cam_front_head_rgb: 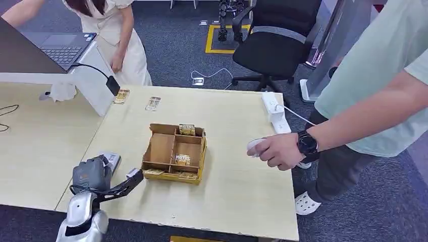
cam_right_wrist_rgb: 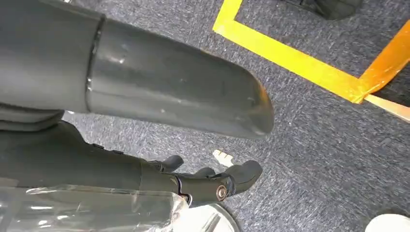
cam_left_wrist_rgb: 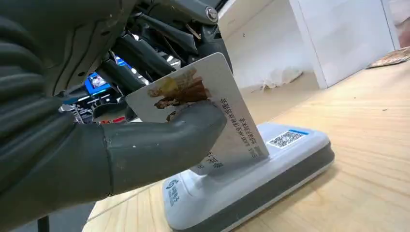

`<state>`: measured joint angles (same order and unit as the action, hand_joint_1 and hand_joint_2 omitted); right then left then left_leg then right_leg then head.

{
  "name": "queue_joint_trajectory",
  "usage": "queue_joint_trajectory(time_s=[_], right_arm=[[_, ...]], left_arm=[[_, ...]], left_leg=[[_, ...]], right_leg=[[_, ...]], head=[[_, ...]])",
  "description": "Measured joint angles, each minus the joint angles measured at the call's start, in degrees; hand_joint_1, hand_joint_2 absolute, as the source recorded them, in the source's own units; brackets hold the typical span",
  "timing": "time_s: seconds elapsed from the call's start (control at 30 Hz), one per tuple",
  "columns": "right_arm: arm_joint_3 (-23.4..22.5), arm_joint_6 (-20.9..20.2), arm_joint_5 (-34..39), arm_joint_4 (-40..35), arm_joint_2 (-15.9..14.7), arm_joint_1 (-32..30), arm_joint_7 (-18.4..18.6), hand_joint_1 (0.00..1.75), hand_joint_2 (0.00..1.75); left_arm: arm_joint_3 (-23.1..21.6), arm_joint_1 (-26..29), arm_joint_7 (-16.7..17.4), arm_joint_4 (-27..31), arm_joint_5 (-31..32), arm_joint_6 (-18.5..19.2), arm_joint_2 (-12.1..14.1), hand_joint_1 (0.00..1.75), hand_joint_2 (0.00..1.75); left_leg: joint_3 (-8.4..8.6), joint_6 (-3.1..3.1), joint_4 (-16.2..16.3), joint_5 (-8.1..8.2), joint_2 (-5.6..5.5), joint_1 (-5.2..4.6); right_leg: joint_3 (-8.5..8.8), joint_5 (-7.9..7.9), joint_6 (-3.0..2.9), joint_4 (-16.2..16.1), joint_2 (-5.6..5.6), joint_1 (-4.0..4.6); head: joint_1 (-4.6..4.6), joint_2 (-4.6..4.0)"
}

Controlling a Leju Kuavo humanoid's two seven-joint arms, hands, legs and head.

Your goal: Pass the card to the sensor for recognition and then transmit it.

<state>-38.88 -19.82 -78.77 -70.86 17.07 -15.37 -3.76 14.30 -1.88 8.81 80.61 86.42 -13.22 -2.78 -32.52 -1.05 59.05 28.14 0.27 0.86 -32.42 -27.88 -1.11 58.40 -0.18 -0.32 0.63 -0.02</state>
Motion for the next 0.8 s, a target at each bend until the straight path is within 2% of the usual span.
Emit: queue_joint_trajectory(time_s=[0.17, 0.33, 0.53, 0.8], right_arm=[[0.5, -0.6, 0.3, -0.8, 0.0, 0.0, 0.2, 0.0, 0.0], [1.1, -0.8, 0.9, -1.7, 0.0, 0.0, 0.3, 0.0, 0.0], [1.5, -1.1, 1.5, -2.2, 0.0, 0.0, 0.5, 0.0, 0.0], [1.6, -1.2, 1.5, -2.7, 0.0, 0.0, 0.3, 0.0, 0.0]], left_arm=[[-0.1, 0.4, 2.0, -0.8, 0.0, 0.1, 0.8, 1.75, 1.75], [-0.1, 0.5, 2.6, -1.3, 0.0, 0.9, 1.5, 1.75, 1.75], [-0.6, 1.5, 3.3, -1.7, 0.0, 3.9, 2.4, 1.75, 1.75], [-1.0, 2.4, 0.8, -2.0, 0.0, 6.7, 2.2, 1.75, 1.75]], left_leg=[[0.02, -0.01, 0.0, 0.0, 0.0, 0.0], [0.02, -0.03, 0.0, -0.02, 0.0, 0.01], [0.03, -0.03, 0.0, -0.02, 0.01, 0.0], [0.1, -0.03, 0.0, -0.01, 0.0, -0.01]], right_leg=[[0.0, 0.0, 0.0, 0.0, 0.01, 0.0], [0.0, 0.0, 0.0, 0.0, 0.0, 0.0], [0.0, 0.0, -0.01, 0.0, 0.03, 0.0], [0.11, -0.01, 0.0, 0.0, -0.01, -0.02]], head=[[0.0, 0.0], [0.0, 0.0], [0.0, 0.0], [0.0, 0.0]])
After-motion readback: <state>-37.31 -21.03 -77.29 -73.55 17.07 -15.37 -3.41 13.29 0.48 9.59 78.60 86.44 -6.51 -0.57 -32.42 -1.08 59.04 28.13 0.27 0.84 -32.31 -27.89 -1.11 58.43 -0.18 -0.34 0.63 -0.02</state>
